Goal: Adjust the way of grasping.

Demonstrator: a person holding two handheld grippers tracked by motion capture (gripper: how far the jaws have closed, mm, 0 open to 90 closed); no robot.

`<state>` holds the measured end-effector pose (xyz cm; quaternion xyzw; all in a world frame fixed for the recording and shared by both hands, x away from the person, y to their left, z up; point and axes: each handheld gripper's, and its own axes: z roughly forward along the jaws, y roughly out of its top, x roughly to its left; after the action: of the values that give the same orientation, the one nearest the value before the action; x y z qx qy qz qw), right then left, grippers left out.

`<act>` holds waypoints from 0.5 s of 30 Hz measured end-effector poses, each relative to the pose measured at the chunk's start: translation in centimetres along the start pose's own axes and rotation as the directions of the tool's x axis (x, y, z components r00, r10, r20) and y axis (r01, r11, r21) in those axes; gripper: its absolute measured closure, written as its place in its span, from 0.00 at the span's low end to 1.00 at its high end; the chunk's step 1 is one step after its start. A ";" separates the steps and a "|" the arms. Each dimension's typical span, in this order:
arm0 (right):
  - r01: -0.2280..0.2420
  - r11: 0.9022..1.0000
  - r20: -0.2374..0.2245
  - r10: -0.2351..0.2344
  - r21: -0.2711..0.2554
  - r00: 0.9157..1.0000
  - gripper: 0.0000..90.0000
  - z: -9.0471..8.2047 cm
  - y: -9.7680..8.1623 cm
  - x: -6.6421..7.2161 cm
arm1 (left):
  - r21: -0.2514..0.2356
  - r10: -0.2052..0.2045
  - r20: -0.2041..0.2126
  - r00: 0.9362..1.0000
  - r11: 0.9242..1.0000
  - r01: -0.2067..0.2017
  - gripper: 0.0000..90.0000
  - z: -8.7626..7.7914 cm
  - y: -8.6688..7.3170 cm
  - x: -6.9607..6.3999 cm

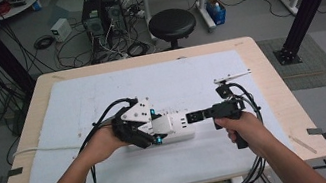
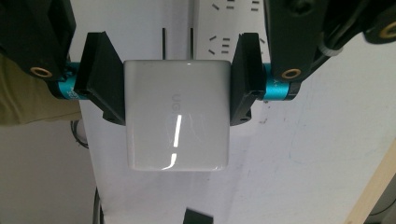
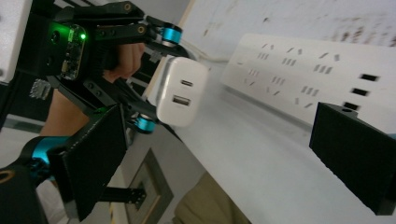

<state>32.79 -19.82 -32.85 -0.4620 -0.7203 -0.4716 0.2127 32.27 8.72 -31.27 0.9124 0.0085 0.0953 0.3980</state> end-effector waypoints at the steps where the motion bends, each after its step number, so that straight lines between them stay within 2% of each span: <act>1: 0.000 1.000 -0.003 0.000 0.009 1.000 0.04 0.4 0.1 0.1 | -0.001 -0.001 0.004 1.000 1.000 0.001 0.47 0.1 0.1 0.0; 4: -0.007 0.999 -0.007 0.007 0.037 1.000 0.05 1.4 0.5 0.1 | -0.004 0.009 0.010 1.000 1.000 -0.009 0.47 0.5 0.5 -0.1; 7: -0.043 0.998 -0.025 0.045 0.056 0.999 0.05 2.4 0.7 -0.1 | -0.007 0.017 0.012 1.000 1.000 -0.017 0.47 0.9 0.8 -0.1; 10: -0.052 0.995 -0.038 0.055 0.080 0.998 0.07 3.3 0.9 -0.1 | -0.006 0.021 0.008 1.000 1.000 -0.021 0.47 1.1 0.9 -0.2; 12: -0.071 0.993 -0.053 0.076 0.089 0.996 0.15 3.7 0.9 -0.2 | -0.007 0.023 0.008 1.000 1.000 -0.023 0.47 1.3 0.9 -0.2; 15: -0.106 0.990 -0.086 0.115 0.097 0.990 0.19 4.1 0.9 -0.5 | -0.011 0.026 0.011 1.000 1.000 -0.026 0.47 1.4 1.0 -0.2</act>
<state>34.35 -16.29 -34.67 -0.4688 -0.7041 -0.4460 0.2925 32.29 7.05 -31.50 0.9109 -0.0063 0.0954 0.4015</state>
